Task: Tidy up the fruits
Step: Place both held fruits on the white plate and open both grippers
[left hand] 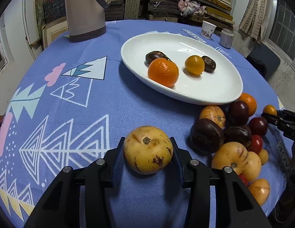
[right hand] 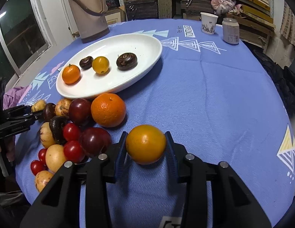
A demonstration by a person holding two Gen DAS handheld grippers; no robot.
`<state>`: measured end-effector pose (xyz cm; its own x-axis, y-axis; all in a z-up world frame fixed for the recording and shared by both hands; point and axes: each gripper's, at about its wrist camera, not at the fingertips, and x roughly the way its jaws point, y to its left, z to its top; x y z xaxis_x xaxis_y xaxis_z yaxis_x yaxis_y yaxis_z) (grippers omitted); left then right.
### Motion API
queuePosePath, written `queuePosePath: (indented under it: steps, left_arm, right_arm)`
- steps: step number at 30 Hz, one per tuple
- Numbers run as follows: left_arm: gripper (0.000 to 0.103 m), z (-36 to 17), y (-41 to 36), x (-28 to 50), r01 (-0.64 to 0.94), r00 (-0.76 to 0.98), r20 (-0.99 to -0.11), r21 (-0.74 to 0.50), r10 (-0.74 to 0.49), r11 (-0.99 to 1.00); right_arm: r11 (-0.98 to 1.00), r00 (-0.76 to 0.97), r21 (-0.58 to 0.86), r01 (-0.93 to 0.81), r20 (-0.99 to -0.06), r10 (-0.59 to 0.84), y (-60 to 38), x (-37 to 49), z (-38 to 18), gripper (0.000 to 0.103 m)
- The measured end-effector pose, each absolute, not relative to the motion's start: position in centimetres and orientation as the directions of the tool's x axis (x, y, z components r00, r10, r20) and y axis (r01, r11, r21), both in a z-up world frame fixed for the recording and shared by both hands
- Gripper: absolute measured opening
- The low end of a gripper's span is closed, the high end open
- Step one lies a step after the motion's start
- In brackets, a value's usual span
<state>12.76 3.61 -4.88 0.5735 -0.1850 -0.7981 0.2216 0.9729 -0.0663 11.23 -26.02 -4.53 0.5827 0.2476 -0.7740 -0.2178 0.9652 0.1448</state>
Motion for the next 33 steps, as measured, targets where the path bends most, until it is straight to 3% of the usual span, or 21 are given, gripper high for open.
queuePosePath:
  steps: [10, 17, 33]
  left_arm:
    - [0.045, -0.3, 3.1, 11.7, 0.266, 0.614, -0.76, -0.052, -0.211, 0.963]
    - [0.045, 2.8, 1.2, 15.1, 0.298, 0.654, -0.727, -0.007, -0.21, 0.954]
    - [0.045, -0.2, -2.0, 27.6, 0.253, 0.578, -0.794, -0.045, -0.188, 0.966]
  right_arm:
    - [0.949, 0.632, 0.143, -0.281, -0.716, 0.295, -25.3, 10.0, -0.5, 0.038]
    - [0.933, 0.651, 0.11, -0.343, -0.688, 0.32, -23.3, 13.3, 2.3, 0.038]
    - [0.931, 0.54, 0.073, -0.358, -0.797, 0.271, -19.6, 24.9, -2.5, 0.038]
